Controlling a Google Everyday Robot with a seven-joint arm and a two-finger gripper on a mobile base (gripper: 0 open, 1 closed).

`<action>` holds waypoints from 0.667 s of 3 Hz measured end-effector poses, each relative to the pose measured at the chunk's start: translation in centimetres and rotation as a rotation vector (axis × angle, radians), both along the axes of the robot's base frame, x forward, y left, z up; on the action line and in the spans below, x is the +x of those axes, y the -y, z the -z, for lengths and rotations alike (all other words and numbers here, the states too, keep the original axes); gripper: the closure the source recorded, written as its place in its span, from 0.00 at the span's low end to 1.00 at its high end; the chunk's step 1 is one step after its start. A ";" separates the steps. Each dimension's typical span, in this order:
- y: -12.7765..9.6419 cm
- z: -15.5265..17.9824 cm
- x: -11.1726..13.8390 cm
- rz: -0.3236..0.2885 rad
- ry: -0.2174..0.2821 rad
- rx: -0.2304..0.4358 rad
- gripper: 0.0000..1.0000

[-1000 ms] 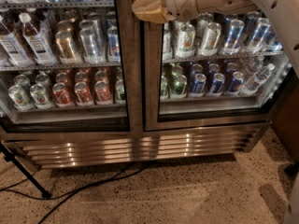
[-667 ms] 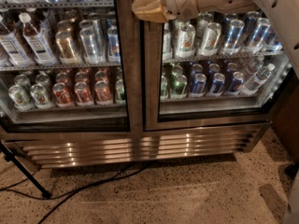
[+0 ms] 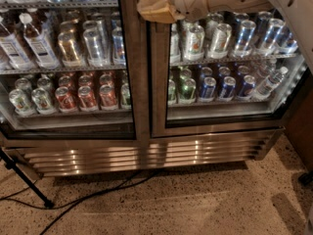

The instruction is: Open left fridge door

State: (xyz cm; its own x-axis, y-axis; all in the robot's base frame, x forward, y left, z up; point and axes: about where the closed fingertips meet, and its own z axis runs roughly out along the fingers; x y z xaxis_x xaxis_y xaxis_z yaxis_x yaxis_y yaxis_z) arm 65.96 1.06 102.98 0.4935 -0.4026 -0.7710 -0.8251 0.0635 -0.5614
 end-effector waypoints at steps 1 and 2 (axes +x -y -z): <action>-0.1 -0.6 -1.4 -0.029 -0.013 0.001 1.00; -0.1 -0.6 -1.4 -0.029 -0.012 0.001 1.00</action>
Offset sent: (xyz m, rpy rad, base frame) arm -0.1306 0.0325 0.0633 0.0054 0.1147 0.2638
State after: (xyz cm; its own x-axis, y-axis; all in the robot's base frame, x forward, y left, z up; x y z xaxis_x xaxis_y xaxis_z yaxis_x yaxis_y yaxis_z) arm 64.57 1.19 103.55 0.4955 -0.3874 -0.7774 -0.8335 0.0397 -0.5511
